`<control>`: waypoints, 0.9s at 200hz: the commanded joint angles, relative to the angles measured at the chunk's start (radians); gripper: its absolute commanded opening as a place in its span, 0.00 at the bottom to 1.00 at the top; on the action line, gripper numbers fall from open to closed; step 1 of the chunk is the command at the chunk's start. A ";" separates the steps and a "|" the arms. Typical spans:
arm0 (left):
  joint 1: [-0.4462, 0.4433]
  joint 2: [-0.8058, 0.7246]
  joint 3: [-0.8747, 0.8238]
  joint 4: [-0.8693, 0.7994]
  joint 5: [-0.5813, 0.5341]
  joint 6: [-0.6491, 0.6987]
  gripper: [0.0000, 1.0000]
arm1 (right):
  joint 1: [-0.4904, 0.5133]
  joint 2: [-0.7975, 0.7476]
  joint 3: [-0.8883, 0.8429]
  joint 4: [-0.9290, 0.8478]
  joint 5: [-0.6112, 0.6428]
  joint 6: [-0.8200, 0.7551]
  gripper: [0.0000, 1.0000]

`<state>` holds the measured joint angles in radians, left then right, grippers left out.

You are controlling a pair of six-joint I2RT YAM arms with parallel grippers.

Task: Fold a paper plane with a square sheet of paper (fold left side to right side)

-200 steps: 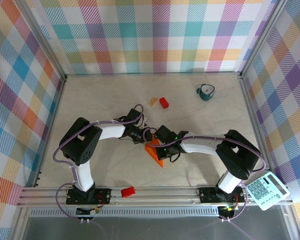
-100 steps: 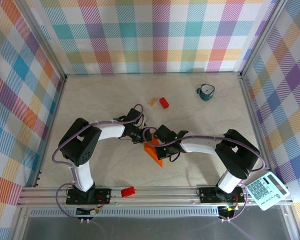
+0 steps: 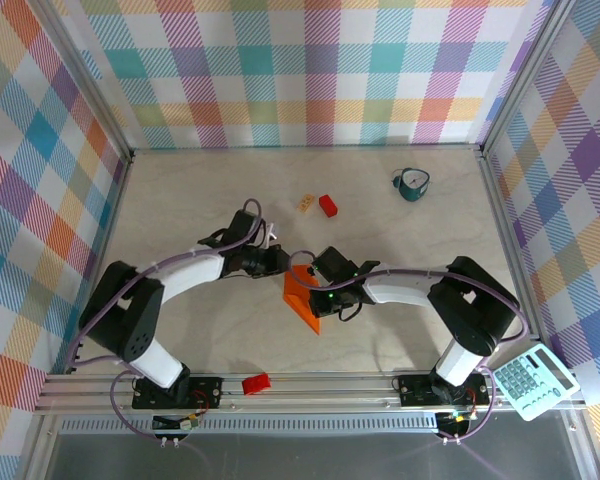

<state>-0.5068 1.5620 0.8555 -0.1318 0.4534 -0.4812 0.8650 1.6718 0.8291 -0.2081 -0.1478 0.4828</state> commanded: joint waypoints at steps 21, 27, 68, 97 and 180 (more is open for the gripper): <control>-0.019 -0.102 -0.183 0.184 0.134 -0.060 0.17 | -0.007 0.064 -0.060 -0.057 -0.038 -0.022 0.00; -0.027 -0.108 -0.204 0.210 0.144 -0.075 0.17 | -0.009 0.065 -0.058 -0.061 -0.038 -0.021 0.00; -0.097 -0.101 -0.298 0.378 0.162 -0.166 0.18 | -0.012 0.074 -0.049 -0.070 -0.038 -0.025 0.00; -0.132 -0.058 -0.299 0.399 0.144 -0.180 0.18 | -0.012 0.086 -0.036 -0.083 -0.035 -0.027 0.00; -0.142 0.016 -0.303 0.364 0.081 -0.166 0.16 | -0.012 0.092 -0.028 -0.095 -0.030 -0.030 0.00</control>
<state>-0.6392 1.5627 0.5594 0.2382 0.5560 -0.6479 0.8501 1.6947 0.8326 -0.1776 -0.2188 0.4786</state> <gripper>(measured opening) 0.160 0.049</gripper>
